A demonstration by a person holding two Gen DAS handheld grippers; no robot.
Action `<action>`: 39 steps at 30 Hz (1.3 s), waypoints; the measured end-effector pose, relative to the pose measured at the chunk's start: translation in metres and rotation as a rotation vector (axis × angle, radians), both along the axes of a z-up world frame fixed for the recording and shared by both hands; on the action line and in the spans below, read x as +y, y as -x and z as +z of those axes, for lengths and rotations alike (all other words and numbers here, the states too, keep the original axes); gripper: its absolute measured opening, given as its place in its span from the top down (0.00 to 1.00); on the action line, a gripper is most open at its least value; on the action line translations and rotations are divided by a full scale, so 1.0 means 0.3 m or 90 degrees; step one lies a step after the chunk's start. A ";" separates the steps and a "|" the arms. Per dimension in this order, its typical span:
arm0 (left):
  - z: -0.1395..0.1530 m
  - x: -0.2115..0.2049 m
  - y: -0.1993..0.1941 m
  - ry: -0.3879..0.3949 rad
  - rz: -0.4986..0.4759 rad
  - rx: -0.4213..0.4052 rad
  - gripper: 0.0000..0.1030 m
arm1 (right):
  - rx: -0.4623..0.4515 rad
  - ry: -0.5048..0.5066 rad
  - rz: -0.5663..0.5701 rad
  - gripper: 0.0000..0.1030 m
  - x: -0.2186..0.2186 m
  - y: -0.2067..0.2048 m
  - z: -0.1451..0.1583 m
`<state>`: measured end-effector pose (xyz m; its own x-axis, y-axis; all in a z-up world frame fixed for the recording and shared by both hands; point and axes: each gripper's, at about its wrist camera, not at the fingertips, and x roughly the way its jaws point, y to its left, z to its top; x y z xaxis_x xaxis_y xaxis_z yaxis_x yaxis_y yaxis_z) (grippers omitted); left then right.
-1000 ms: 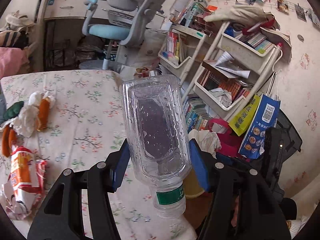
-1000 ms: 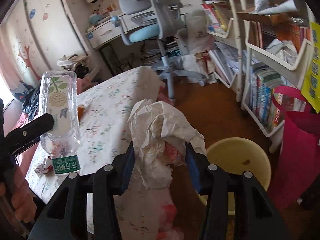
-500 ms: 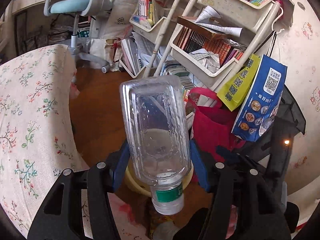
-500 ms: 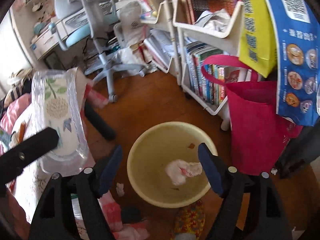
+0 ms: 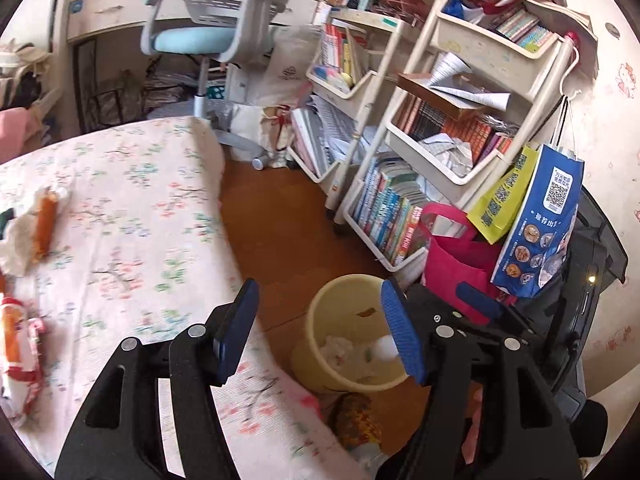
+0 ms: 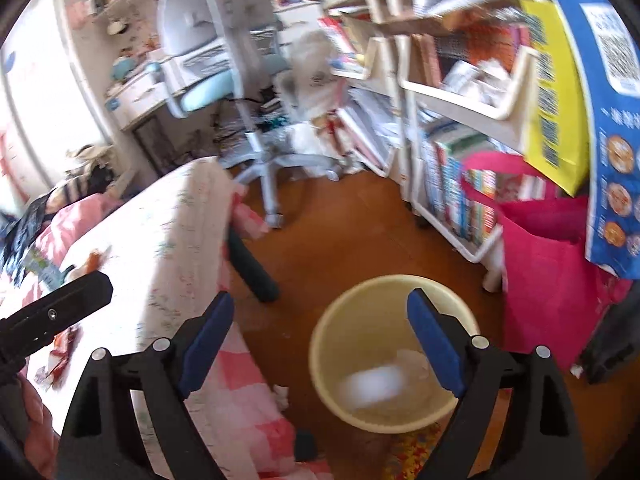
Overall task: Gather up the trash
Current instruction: 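Move both grippers back over the table toward the remaining trash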
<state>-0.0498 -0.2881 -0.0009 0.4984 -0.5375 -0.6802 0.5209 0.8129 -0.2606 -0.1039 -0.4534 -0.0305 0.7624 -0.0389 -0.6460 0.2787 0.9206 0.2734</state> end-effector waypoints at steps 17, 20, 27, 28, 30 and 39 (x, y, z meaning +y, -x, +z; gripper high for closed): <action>0.106 0.703 0.125 0.016 0.242 -0.076 0.32 | -0.093 0.081 0.217 0.14 0.488 0.119 0.173; 0.093 0.753 0.093 0.037 0.272 -0.055 0.32 | -0.094 0.094 0.261 0.14 0.531 0.136 0.175; 0.063 0.743 0.073 0.006 0.272 -0.053 0.32 | -0.083 0.105 0.327 0.14 0.586 0.117 0.147; 0.057 0.751 0.067 0.005 0.277 -0.048 0.32 | -0.085 0.100 0.328 0.14 0.580 0.106 0.148; 0.047 0.767 0.055 0.010 0.291 -0.036 0.32 | -0.084 0.101 0.336 0.14 0.580 0.095 0.149; -0.004 0.922 0.017 -0.027 0.396 -0.019 0.32 | -0.074 0.087 0.400 0.14 0.613 -0.029 0.111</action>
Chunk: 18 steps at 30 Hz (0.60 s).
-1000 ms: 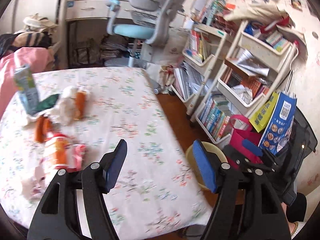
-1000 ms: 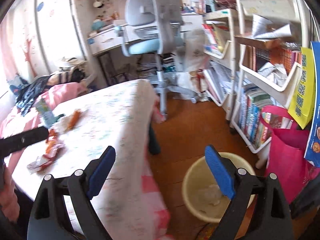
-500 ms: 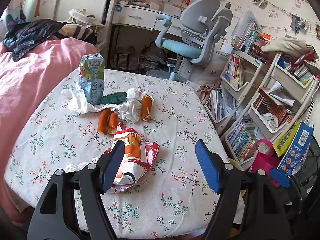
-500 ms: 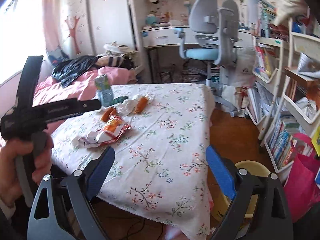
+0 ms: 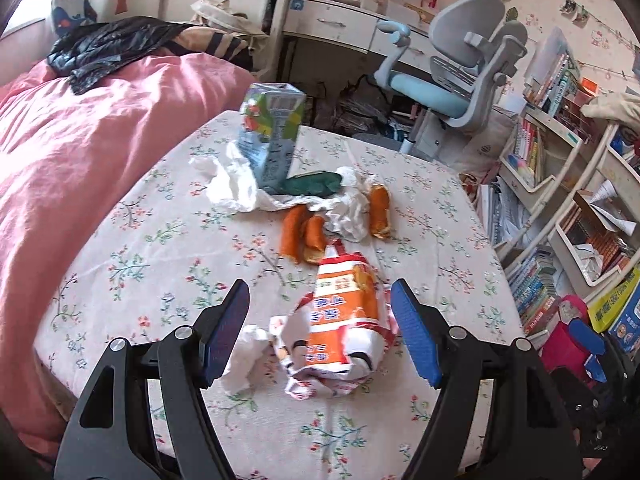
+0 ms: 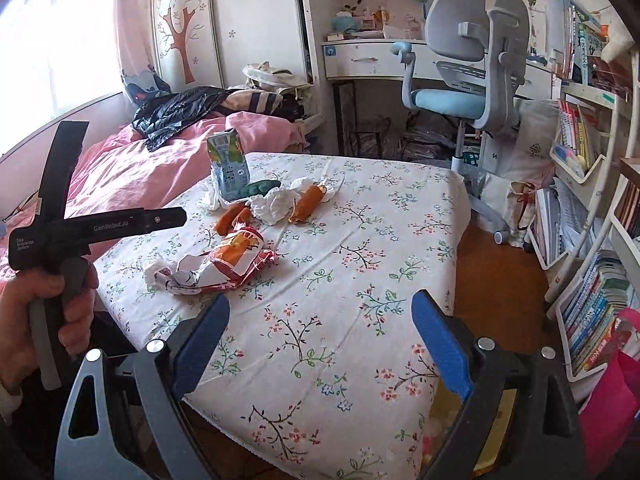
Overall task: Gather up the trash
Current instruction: 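Move both grippers back over the table toward the remaining trash, then grasp the white tissue with the left gripper while the right gripper grasps the snack wrapper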
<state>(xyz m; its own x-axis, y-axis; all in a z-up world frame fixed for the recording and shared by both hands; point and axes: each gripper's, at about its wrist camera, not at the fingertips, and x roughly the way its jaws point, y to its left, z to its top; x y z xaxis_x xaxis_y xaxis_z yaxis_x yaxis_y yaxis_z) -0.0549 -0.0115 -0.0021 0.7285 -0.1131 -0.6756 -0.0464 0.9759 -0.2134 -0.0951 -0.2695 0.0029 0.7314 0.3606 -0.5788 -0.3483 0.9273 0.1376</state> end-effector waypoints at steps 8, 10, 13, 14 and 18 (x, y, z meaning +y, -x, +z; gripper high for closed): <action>-0.076 0.096 -0.004 -0.013 0.040 0.036 0.32 | 0.038 -0.038 0.026 0.14 0.110 -0.043 -0.019; -0.080 0.106 -0.005 -0.013 0.040 0.037 0.32 | 0.038 -0.035 0.034 0.14 0.129 -0.050 -0.019; -0.079 0.149 0.000 -0.001 0.059 0.033 0.32 | 0.054 -0.043 0.041 0.14 0.153 -0.065 -0.031; -0.081 0.173 0.003 0.004 0.073 0.033 0.32 | 0.059 -0.048 0.043 0.14 0.164 -0.071 -0.034; -0.097 0.263 0.010 0.025 0.121 0.047 0.32 | 0.073 -0.059 0.062 0.14 0.227 -0.090 -0.041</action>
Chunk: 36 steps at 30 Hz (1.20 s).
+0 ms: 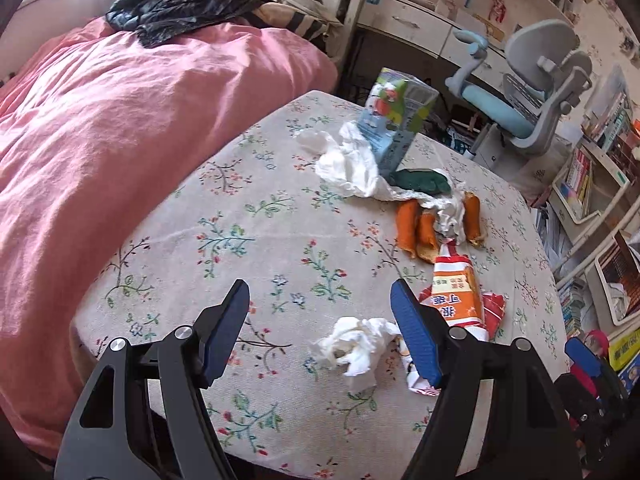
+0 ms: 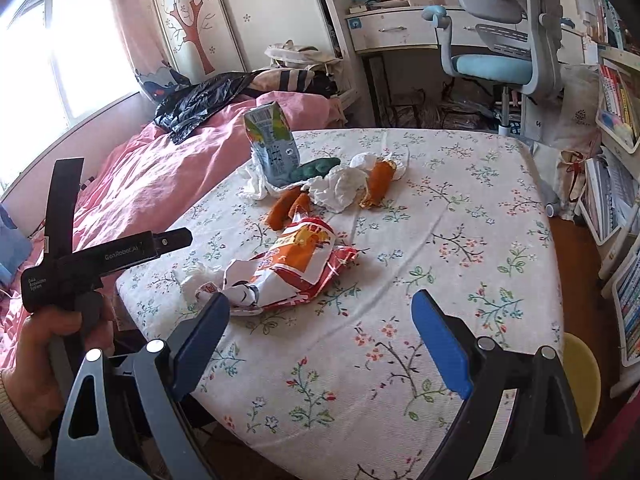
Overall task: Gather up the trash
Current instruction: 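Grasp the white tissue with the left gripper while the right gripper grasps the snack wrapper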
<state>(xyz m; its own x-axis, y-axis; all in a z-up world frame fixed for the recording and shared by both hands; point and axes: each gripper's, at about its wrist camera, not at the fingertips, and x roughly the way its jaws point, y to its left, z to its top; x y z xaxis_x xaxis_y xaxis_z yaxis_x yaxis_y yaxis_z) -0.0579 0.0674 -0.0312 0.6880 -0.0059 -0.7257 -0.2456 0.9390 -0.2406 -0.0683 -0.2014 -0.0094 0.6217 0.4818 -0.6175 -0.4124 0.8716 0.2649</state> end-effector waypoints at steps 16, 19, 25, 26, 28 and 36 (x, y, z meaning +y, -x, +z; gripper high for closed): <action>-0.029 -0.054 -0.023 -0.030 -0.122 0.051 0.32 | 0.060 0.026 0.024 0.14 0.169 -0.114 -0.086; -0.037 -0.054 -0.028 -0.030 -0.128 0.057 0.32 | 0.067 0.032 0.027 0.14 0.174 -0.122 -0.097; -0.063 -0.092 -0.038 -0.039 -0.163 0.082 0.33 | 0.073 0.048 0.017 0.14 0.170 -0.149 -0.101; -0.068 -0.102 -0.040 -0.046 -0.172 0.087 0.39 | 0.077 0.049 0.016 0.16 0.168 -0.154 -0.103; -0.074 -0.115 -0.039 -0.058 -0.182 0.092 0.44 | 0.083 0.045 0.023 0.23 0.169 -0.161 -0.105; -0.071 -0.135 -0.045 -0.052 -0.209 0.091 0.76 | 0.073 0.057 0.079 0.60 0.217 -0.133 -0.097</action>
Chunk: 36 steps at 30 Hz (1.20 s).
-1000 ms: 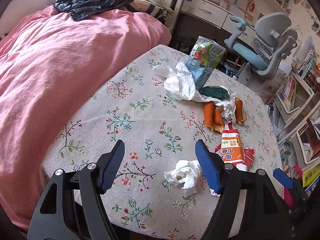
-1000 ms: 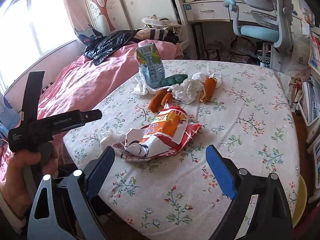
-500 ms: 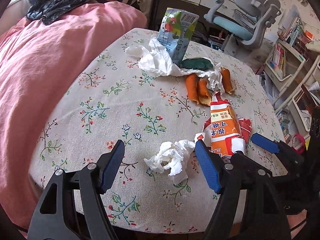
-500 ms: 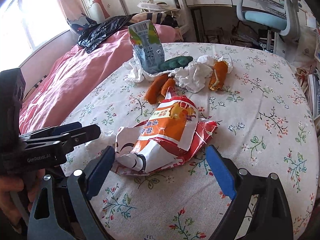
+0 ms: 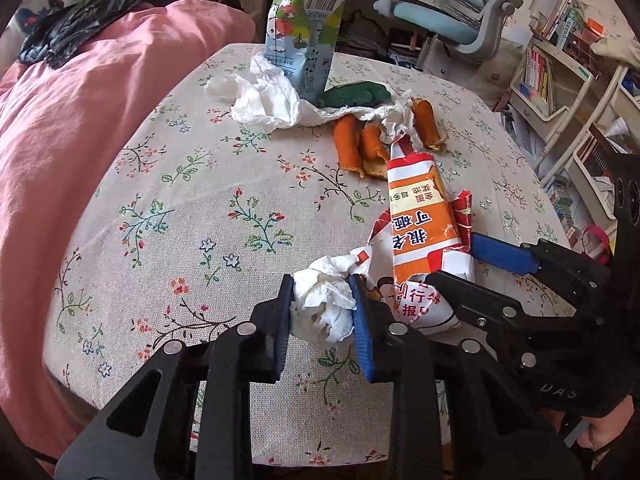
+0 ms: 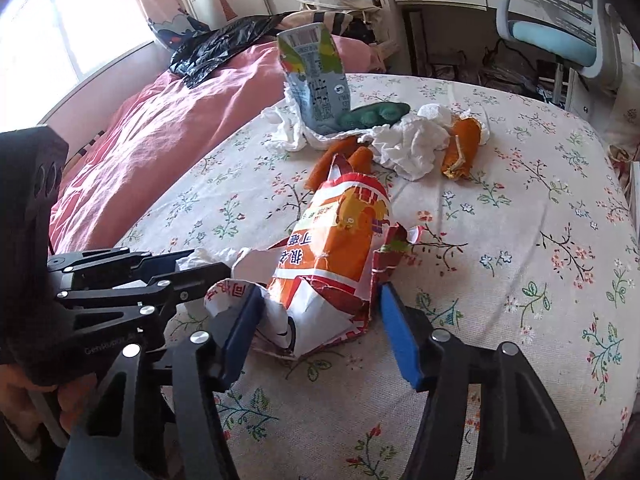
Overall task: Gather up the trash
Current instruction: 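Grasp the white tissue with the left gripper while the right gripper grasps the snack wrapper, then carry the tissue and wrapper to the yellow bin and release both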
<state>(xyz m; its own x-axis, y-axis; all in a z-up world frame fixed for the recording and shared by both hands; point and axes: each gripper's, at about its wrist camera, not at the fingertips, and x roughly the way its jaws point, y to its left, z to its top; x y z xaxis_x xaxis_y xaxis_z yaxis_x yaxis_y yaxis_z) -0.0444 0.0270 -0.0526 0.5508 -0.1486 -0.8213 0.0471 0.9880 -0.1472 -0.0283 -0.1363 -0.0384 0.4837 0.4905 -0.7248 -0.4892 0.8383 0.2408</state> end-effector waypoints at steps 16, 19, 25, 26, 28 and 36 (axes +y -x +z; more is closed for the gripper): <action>0.041 -0.083 0.011 0.043 -0.013 -0.058 0.77 | -0.022 -0.006 -0.108 0.71 -0.263 0.034 0.047; 0.034 -0.100 0.014 0.049 -0.012 -0.058 0.77 | -0.024 -0.011 -0.111 0.71 -0.277 0.052 0.053; 0.042 -0.140 0.033 0.066 -0.017 -0.077 0.77 | -0.037 -0.018 -0.110 0.70 -0.301 0.092 0.068; 0.045 -0.150 0.038 0.068 -0.019 -0.081 0.77 | -0.038 -0.018 -0.112 0.70 -0.309 0.094 0.069; 0.051 -0.169 0.048 0.070 -0.022 -0.089 0.77 | -0.040 -0.022 -0.116 0.70 -0.323 0.101 0.070; 0.066 -0.227 0.056 0.065 -0.037 -0.105 0.77 | -0.046 -0.023 -0.133 0.70 -0.372 0.114 0.074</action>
<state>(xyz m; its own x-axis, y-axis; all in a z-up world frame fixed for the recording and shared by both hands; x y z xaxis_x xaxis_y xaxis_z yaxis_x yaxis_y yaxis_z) -0.0611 -0.0412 -0.0329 0.6644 -0.2623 -0.6998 0.1361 0.9632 -0.2319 -0.0624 -0.2478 -0.0161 0.6271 0.3991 -0.6689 -0.3232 0.9147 0.2427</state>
